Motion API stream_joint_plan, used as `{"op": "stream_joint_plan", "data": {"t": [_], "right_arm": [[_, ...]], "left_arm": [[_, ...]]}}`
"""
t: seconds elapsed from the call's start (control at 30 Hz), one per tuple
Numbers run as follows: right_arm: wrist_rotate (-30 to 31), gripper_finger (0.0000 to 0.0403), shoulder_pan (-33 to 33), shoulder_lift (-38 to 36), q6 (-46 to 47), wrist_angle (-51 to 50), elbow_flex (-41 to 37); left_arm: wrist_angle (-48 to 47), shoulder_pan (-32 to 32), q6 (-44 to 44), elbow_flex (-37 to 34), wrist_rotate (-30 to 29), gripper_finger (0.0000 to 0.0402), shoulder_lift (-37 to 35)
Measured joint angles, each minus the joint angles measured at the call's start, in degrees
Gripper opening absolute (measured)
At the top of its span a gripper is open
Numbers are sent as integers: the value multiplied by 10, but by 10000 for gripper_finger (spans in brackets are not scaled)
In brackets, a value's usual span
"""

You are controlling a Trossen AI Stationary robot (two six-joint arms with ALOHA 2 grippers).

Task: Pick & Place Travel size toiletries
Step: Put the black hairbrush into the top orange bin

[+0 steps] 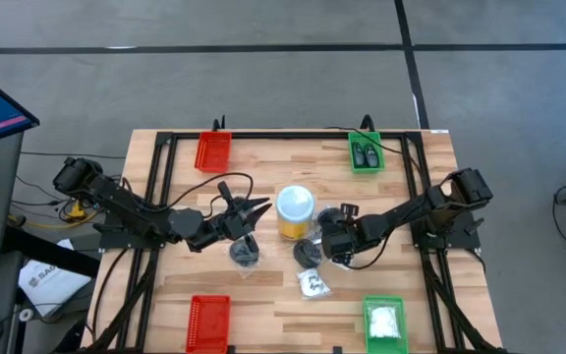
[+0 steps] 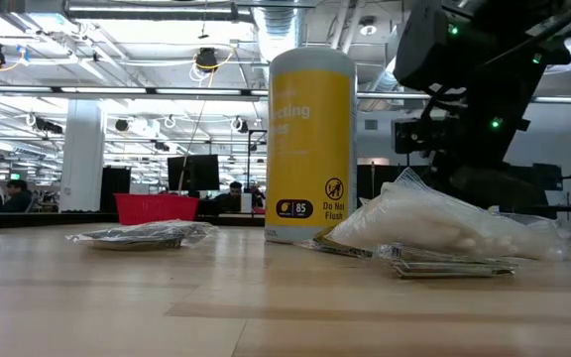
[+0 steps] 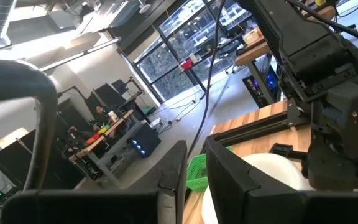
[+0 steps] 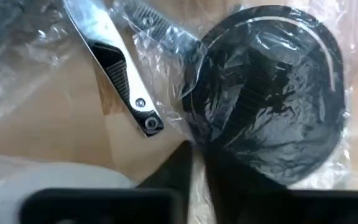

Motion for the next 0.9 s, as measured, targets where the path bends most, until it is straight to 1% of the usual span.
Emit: {"op": "stream_joint_plan", "data": {"t": [0.07,0.27,0.43,0.67,0.9], "right_arm": [[1,9,3,0,3,2,2],[5,1,14,-6,19,-12,26],[27,1,31,-6,22,-68,64],[72,0,47,-6,58,-170,105],[77,0,53,-31,71,-187,113]], "left_arm": [[0,0,0,0,0,53,0],[-2,0,0,0,0,53,0],[-3,0,0,0,0,53,0],[-4,0,0,0,0,53,0],[-4,0,0,0,0,53,0]]}}
